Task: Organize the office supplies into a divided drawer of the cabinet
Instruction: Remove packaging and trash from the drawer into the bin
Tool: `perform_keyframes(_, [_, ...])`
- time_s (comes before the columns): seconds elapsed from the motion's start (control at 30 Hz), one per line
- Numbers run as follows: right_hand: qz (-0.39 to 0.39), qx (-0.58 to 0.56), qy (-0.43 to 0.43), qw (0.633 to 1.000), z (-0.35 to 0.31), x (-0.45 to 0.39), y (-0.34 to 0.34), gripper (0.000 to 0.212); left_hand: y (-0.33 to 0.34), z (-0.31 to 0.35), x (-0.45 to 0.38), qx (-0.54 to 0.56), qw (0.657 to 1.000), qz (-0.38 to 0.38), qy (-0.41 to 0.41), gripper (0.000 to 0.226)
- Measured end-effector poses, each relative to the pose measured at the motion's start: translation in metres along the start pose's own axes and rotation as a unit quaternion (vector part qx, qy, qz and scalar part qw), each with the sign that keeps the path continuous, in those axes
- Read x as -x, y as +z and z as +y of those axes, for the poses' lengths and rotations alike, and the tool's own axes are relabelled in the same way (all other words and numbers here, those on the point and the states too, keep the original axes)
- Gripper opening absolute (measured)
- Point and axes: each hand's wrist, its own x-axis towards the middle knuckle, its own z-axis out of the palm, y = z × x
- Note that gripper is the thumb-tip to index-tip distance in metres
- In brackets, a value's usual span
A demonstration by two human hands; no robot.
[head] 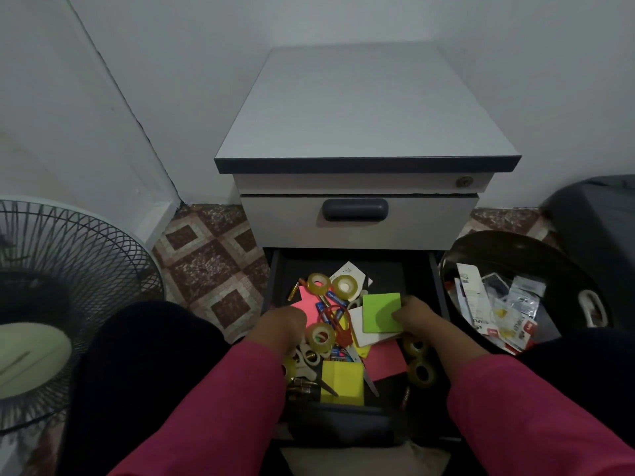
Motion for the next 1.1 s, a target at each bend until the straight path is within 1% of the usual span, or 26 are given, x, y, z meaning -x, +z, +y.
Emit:
perform_keyframes(0.13, [0.011, -0.01, -0.011, 1.0, 0.0, 0.006, 0.001, 0.03, 0.021, 0.002, 0.005, -0.074, 0.997, 0.005, 0.002, 0.033])
perform_keyframes(0.27, [0.009, -0.01, -0.011, 1.0, 0.001, 0.011, -0.001, 0.036, 0.024, 0.001, 0.0, -0.106, 0.994, 0.022, 0.023, 0.034])
perform_keyframes(0.37, [0.012, -0.014, -0.016, 1.0, 0.001, 0.013, -0.002, 0.038, 0.022, -0.003, -0.003, -0.12, 0.992, 0.018, 0.033, 0.035])
perform_keyframes(0.43, [0.02, -0.011, -0.014, 1.0, 0.001, 0.015, -0.002, 0.039, 0.021, -0.005, -0.005, -0.136, 0.99, 0.009, 0.046, 0.034])
perform_keyframes(0.53, [0.037, -0.026, -0.001, 0.999, 0.002, 0.014, 0.0, 0.045, 0.023, -0.005, -0.005, -0.158, 0.986, -0.018, 0.052, 0.033])
perform_keyframes(0.7, [0.022, -0.031, 0.021, 0.999, 0.002, 0.014, 0.0, 0.042, 0.025, -0.004, -0.005, -0.184, 0.98, -0.034, 0.07, 0.03])
perform_keyframes(0.77, [0.018, -0.029, 0.028, 0.999, 0.002, 0.013, -0.001, 0.041, 0.019, -0.005, -0.005, -0.166, 0.982, -0.039, 0.077, 0.027])
perform_keyframes(0.83, [0.014, -0.032, 0.03, 0.999, 0.002, 0.012, -0.001, 0.042, 0.009, -0.004, -0.003, -0.12, 0.989, -0.029, 0.085, 0.025])
perform_keyframes(0.93, [0.009, -0.022, 0.019, 1.0, 0.003, 0.013, 0.0, 0.04, -0.003, -0.001, 0.001, -0.07, 0.992, 0.033, 0.097, 0.026])
perform_keyframes(1.0, [0.009, -0.02, 0.017, 1.0, 0.004, 0.013, 0.001, 0.04, -0.001, -0.002, 0.003, -0.058, 0.992, 0.052, 0.095, 0.033])
perform_keyframes(1.1, [0.009, -0.023, 0.016, 1.0, 0.004, 0.013, 0.001, 0.04, 0.009, -0.003, 0.0, -0.056, 0.993, 0.021, 0.1, 0.055])
